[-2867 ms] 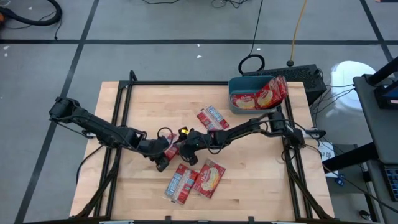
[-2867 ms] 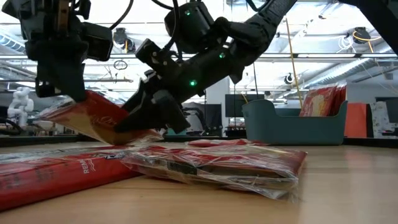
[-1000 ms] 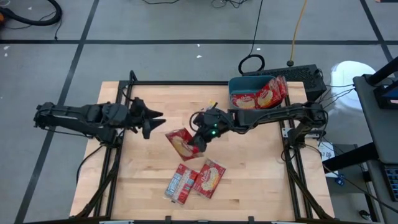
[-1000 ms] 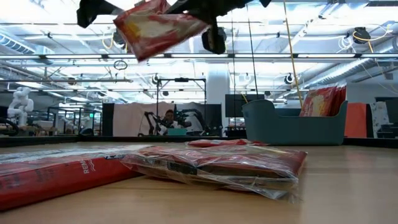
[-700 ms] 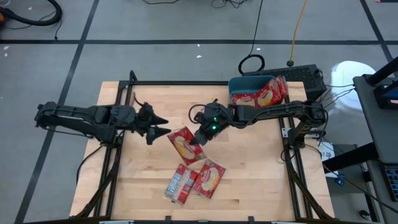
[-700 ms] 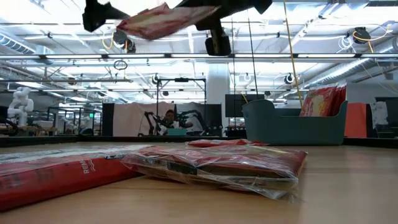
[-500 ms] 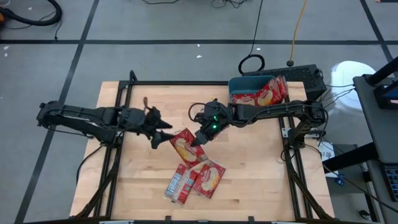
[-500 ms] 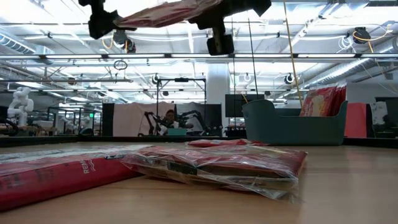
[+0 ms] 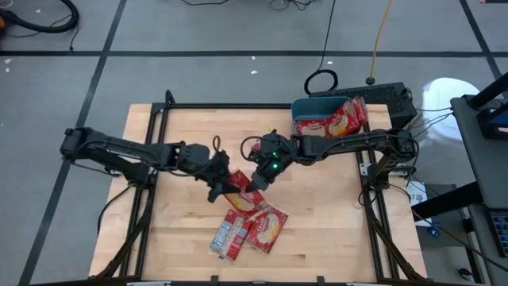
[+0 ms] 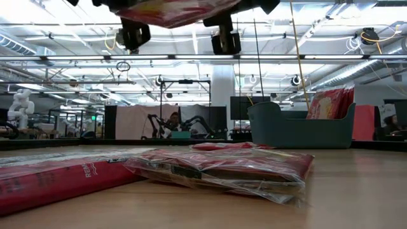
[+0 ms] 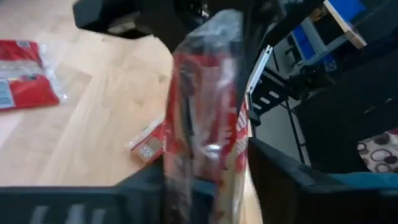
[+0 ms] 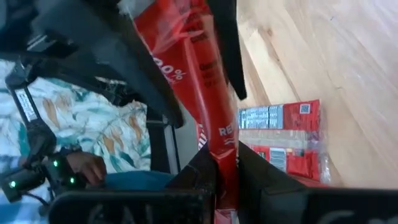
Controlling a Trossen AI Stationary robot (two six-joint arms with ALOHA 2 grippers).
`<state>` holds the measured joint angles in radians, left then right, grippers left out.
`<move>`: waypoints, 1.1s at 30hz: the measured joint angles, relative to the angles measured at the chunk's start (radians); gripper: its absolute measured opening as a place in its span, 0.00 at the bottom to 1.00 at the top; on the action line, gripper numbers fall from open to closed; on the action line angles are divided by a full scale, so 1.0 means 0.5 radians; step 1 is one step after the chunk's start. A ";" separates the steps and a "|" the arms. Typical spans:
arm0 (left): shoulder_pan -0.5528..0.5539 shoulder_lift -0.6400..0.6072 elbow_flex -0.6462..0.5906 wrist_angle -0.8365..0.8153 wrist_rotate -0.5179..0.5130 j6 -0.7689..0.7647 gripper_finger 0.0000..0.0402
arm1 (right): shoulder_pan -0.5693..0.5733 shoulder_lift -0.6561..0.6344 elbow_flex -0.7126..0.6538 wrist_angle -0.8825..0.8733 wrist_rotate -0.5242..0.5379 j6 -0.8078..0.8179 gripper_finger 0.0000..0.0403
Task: Sort popcorn bags into baskets
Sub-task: Put the popcorn bag into the blue bin
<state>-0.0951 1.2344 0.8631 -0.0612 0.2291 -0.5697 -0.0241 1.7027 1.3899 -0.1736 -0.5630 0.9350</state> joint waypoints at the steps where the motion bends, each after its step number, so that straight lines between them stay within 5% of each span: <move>1: 0.003 0.015 -0.001 0.017 0.017 -0.001 0.35 | 0.000 0.000 0.000 -0.010 0.000 -0.027 0.04; 8: 0.032 0.041 -0.001 0.066 0.060 -0.013 0.05 | -0.002 -0.001 0.000 -0.062 -0.001 -0.147 0.06; 15: 0.054 0.022 -0.001 0.109 0.072 -0.055 0.11 | -0.019 -0.068 0.000 -0.120 0.030 -0.208 0.23; 23: 0.110 -0.119 -0.001 0.226 -0.028 -0.075 0.05 | -0.094 -0.373 0.001 -0.394 0.265 -0.323 0.44; 28: 0.181 -0.237 0.000 0.259 -0.187 -0.074 0.07 | -0.150 -0.588 0.000 -0.467 0.568 -0.338 0.50; 33: 0.272 -0.348 0.000 0.378 -0.305 -0.033 0.09 | -0.163 -0.773 -0.001 -0.394 1.088 -0.319 0.55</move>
<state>0.0407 1.0606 0.8631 0.1277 0.0768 -0.5861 -0.1055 1.3162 1.3895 -0.3708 -0.0192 0.7753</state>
